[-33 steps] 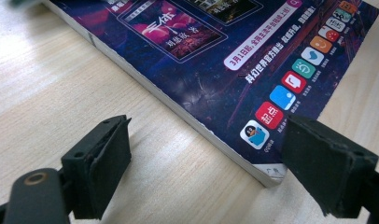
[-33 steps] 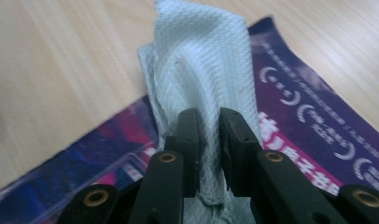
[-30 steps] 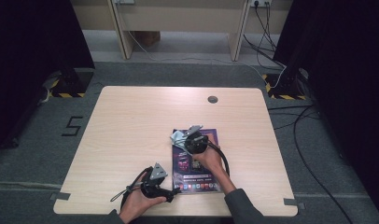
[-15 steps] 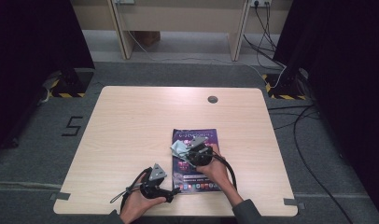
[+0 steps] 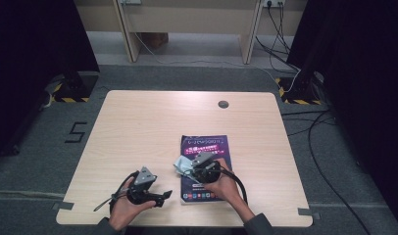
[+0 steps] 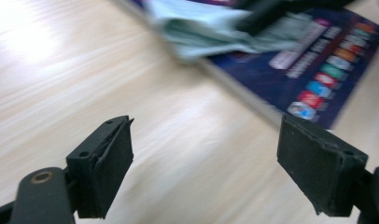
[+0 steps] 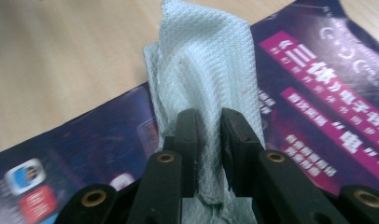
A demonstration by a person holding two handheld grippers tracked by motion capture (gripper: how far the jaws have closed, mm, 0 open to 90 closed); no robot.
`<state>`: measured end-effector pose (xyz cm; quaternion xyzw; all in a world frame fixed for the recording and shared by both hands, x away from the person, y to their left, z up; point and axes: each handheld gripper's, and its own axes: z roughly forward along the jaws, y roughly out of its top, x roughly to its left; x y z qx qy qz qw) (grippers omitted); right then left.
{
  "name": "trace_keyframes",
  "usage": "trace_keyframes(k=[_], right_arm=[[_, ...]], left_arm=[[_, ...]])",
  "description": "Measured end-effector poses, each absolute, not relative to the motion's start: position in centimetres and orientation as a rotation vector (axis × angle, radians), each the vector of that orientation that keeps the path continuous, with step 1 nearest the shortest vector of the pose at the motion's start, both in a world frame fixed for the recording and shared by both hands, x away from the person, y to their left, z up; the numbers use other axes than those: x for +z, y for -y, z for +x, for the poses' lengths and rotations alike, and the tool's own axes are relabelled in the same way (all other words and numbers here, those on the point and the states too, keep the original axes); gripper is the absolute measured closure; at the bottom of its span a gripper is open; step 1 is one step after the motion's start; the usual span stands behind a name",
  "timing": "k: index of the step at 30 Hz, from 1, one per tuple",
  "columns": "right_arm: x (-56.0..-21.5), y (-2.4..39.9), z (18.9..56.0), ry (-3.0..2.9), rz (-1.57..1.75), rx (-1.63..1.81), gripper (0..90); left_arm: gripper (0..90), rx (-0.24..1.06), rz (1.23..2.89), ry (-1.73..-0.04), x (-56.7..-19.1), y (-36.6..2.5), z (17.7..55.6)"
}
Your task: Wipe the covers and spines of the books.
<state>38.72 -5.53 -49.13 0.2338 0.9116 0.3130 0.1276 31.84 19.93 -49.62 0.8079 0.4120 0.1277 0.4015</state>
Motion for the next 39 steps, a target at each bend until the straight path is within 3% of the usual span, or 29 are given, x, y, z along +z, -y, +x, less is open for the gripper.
trace_keyframes(k=[13,27,39], right_arm=[[-49.1,4.8,34.8,-2.707,0.591,0.95,77.6],[-49.1,4.1,32.6,-2.757,0.532,0.994,78.3],[-49.0,10.6,33.9,-2.668,0.746,0.936,78.2]], left_arm=[[18.3,0.443,1.973,-1.267,-49.9,-24.6,34.3],[18.5,0.448,2.005,-1.25,-50.1,-24.3,34.3],[18.5,0.385,2.003,-1.2,-50.0,-23.2,33.8]])
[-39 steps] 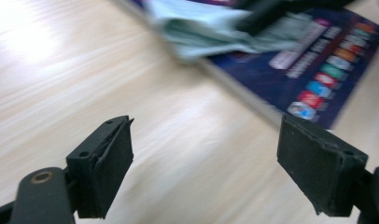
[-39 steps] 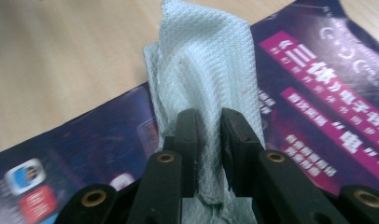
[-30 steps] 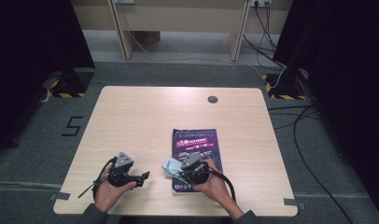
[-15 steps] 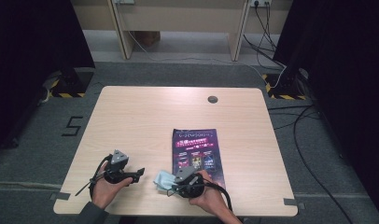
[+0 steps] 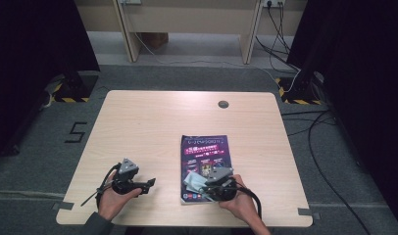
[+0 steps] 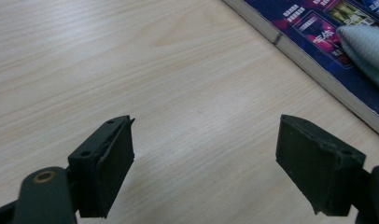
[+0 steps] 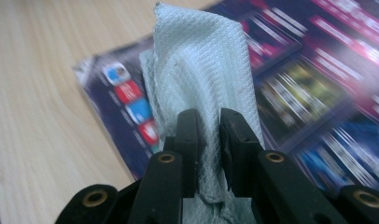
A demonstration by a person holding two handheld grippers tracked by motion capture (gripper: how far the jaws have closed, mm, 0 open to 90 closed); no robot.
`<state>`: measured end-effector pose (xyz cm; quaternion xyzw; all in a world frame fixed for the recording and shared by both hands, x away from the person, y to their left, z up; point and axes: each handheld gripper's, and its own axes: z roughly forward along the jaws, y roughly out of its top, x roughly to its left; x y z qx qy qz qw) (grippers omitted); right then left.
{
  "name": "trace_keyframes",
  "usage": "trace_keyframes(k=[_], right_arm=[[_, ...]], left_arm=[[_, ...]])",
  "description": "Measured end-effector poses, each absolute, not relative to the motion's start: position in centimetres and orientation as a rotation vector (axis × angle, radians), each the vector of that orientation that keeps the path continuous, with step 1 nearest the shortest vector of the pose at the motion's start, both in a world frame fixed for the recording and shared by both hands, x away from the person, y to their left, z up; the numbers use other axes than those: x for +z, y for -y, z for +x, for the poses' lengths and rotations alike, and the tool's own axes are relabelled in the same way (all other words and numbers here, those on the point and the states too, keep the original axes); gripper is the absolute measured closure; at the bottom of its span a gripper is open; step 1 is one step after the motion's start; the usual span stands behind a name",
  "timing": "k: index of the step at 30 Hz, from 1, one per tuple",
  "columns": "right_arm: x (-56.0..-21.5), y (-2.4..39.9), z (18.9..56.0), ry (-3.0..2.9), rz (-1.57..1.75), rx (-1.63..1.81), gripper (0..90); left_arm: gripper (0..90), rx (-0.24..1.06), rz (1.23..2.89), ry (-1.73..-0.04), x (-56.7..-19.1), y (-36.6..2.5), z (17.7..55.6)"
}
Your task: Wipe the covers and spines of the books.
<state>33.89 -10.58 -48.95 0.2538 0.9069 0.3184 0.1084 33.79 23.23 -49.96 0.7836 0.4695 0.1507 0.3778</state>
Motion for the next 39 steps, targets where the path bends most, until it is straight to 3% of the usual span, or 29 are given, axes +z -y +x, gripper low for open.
trace_keyframes(k=[6,14,24,39], right_arm=[[-48.9,14.2,33.9,-2.611,0.859,0.916,78.2],[-48.8,14.1,32.7,-2.625,0.824,0.906,77.8],[-48.8,14.4,32.6,-2.599,0.797,0.845,78.4],[-48.8,15.6,37.5,-2.5,0.906,0.778,78.7]], left_arm=[[18.4,0.319,1.987,-1.144,-49.9,-21.6,33.2],[18.5,0.243,2.042,-1.035,-50.2,-18.7,32.0],[18.4,0.133,1.978,-1.007,-50.0,-16.5,31.3],[23.2,0.201,2.103,-0.958,-50.9,-13.4,31.4]])
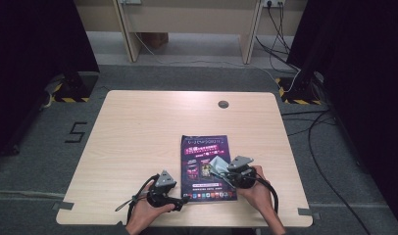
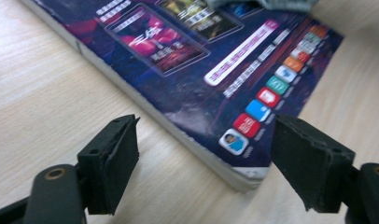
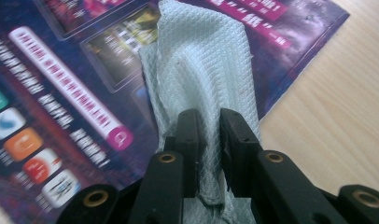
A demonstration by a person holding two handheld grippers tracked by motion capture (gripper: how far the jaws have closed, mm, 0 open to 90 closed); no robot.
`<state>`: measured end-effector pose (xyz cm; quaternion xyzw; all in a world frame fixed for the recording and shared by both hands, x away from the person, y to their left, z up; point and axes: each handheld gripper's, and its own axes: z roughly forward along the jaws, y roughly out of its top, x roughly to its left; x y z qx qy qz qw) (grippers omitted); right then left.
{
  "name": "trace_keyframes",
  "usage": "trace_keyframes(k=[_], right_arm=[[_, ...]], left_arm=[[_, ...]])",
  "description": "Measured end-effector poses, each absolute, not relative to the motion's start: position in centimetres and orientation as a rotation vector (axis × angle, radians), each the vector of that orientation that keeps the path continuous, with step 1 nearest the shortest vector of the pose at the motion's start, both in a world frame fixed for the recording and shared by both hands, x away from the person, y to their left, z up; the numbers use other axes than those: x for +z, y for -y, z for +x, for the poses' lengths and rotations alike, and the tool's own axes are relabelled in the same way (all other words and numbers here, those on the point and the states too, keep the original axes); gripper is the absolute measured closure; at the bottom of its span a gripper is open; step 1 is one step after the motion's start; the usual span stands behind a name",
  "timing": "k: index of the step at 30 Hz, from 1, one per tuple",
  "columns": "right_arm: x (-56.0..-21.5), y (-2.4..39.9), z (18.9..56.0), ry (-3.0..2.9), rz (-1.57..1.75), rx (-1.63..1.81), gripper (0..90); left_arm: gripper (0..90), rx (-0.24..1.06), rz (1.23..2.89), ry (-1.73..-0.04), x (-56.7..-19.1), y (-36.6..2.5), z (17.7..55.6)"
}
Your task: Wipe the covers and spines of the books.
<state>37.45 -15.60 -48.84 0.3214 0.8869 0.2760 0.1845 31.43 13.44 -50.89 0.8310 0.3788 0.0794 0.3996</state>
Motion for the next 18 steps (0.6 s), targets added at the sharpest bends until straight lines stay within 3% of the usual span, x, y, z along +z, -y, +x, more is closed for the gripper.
trace_keyframes(k=[18], right_arm=[[-49.0,14.8,46.5,-2.392,1.063,0.747,78.7]], left_arm=[[25.9,0.223,2.108,-0.935,-51.5,-13.3,31.1]])
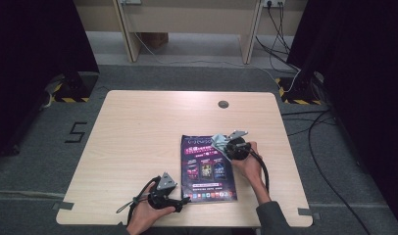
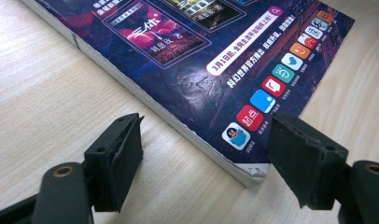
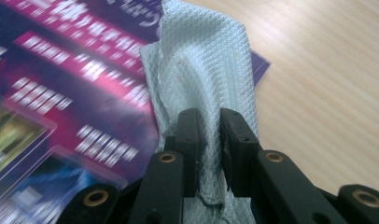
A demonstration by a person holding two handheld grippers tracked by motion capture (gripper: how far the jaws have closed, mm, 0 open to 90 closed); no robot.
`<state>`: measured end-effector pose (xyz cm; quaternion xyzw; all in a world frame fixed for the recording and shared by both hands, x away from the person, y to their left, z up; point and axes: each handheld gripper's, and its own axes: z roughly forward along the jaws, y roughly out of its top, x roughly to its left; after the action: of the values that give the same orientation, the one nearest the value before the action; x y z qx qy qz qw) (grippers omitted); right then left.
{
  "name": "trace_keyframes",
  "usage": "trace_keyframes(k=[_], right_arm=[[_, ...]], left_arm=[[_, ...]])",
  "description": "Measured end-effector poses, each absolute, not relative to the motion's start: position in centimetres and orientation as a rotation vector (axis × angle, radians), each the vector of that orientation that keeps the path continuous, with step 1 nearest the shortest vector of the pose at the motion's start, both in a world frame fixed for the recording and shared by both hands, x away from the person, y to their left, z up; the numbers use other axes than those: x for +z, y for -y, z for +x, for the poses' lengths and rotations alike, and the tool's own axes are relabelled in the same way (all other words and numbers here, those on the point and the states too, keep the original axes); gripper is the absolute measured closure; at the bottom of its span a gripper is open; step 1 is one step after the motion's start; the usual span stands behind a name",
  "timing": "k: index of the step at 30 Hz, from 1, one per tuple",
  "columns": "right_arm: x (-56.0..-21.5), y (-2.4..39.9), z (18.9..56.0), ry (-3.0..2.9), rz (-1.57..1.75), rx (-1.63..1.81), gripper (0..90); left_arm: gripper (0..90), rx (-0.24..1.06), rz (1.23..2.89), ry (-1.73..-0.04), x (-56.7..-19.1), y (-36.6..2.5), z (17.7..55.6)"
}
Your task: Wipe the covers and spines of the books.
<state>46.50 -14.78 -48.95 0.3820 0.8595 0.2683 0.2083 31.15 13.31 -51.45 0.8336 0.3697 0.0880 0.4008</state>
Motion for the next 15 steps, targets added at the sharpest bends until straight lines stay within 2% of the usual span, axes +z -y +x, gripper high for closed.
trace_keyframes(k=[5,15], right_arm=[[-49.0,14.9,48.4,-2.359,1.12,0.75,78.7],[-48.3,15.7,48.4,-2.296,1.133,0.819,79.4]], left_arm=[[26.2,0.224,2.109,-0.932,-51.5,-13.3,31.1],[25.9,0.228,2.107,-0.933,-51.5,-13.3,31.1]])
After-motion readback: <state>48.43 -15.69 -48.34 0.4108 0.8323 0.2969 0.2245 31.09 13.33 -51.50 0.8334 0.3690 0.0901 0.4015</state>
